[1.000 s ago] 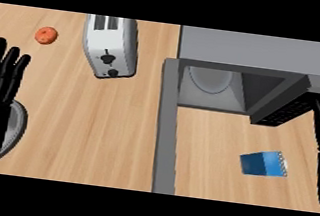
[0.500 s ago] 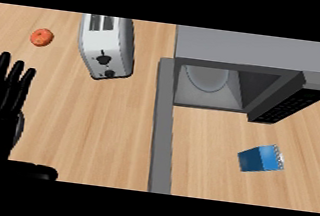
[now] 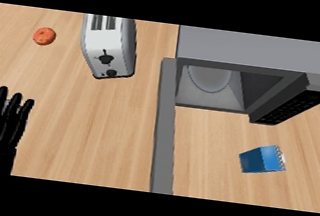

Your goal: Pick up the milk, place it into the microwave and close the microwave

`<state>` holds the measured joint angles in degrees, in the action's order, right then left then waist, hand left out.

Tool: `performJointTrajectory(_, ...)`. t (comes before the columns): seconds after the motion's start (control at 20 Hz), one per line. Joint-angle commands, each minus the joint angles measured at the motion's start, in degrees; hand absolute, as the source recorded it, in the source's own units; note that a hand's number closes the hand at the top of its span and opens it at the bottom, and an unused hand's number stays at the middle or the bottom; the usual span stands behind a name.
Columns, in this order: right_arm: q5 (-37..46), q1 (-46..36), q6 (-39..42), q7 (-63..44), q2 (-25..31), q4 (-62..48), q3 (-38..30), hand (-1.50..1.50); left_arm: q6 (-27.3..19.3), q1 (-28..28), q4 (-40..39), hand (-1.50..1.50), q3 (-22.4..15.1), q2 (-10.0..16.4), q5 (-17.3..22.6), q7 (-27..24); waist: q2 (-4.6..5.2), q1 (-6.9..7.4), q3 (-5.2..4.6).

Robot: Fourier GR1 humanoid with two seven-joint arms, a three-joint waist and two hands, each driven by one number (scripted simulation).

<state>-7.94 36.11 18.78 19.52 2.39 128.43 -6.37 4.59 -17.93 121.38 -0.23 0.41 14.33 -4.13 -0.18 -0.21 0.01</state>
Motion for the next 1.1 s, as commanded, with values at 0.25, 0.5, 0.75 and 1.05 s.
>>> performJointTrajectory(0.25,1.6,-3.6,0.0,3.5,-2.3,-11.0,-1.2,-1.50,4.6,-9.2,2.6,-1.50,-0.2,0.4,1.8,-4.9,0.10,0.40,-0.01)
performJointTrajectory(0.5,3.7,-6.1,-1.5,6.9,-2.4,-17.5,-0.3,-1.50,2.2,-11.7,5.5,-1.50,-4.4,-0.4,-0.1,-5.2,0.10,0.36,0.00)
performJointTrajectory(0.75,6.4,-7.6,-6.0,15.2,-2.4,-27.1,-2.2,-1.50,8.1,-14.2,-1.3,-1.50,0.3,1.3,3.3,-13.4,0.09,0.37,-0.02)
performJointTrajectory(1.05,8.7,-21.2,-10.0,16.6,-1.6,-43.0,-7.6,-1.50,8.0,-17.1,-2.3,-1.50,-4.2,-0.4,-1.2,-16.3,0.16,0.77,0.01)
